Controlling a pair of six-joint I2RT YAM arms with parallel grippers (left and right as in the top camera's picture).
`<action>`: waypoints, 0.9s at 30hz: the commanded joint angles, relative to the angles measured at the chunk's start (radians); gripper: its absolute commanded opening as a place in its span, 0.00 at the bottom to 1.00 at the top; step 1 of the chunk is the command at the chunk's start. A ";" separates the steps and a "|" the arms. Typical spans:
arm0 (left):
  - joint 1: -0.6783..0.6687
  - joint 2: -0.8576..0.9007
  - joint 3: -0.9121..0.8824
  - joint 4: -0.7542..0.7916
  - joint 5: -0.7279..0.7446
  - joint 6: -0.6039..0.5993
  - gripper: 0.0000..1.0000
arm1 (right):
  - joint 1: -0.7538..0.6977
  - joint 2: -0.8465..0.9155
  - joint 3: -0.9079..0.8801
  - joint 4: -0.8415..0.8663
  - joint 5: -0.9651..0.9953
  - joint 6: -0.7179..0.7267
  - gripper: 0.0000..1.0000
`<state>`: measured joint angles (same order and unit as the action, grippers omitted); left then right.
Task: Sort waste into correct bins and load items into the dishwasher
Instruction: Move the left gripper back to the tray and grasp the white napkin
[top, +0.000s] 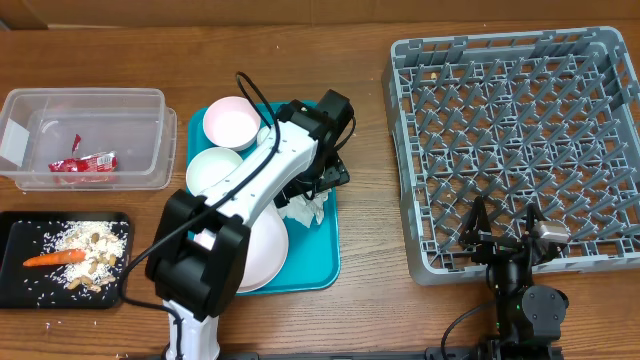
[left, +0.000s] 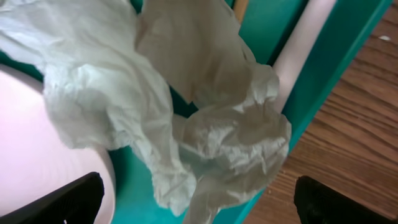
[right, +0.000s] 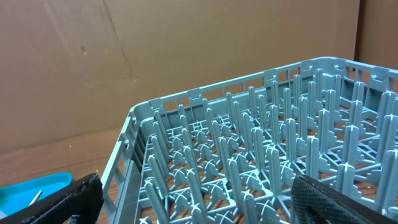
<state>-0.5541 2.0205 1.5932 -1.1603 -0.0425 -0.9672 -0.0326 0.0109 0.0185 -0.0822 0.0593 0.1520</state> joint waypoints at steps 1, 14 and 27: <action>0.005 0.045 -0.010 0.005 -0.042 -0.021 1.00 | 0.000 -0.008 -0.010 0.006 0.006 -0.007 1.00; 0.004 0.047 -0.048 0.021 -0.069 -0.020 0.87 | 0.000 -0.008 -0.010 0.006 0.006 -0.007 1.00; 0.004 0.046 -0.080 0.039 -0.037 0.057 0.11 | 0.000 -0.008 -0.010 0.006 0.006 -0.007 1.00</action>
<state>-0.5541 2.0613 1.5204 -1.1141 -0.0929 -0.9573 -0.0326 0.0109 0.0185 -0.0818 0.0593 0.1520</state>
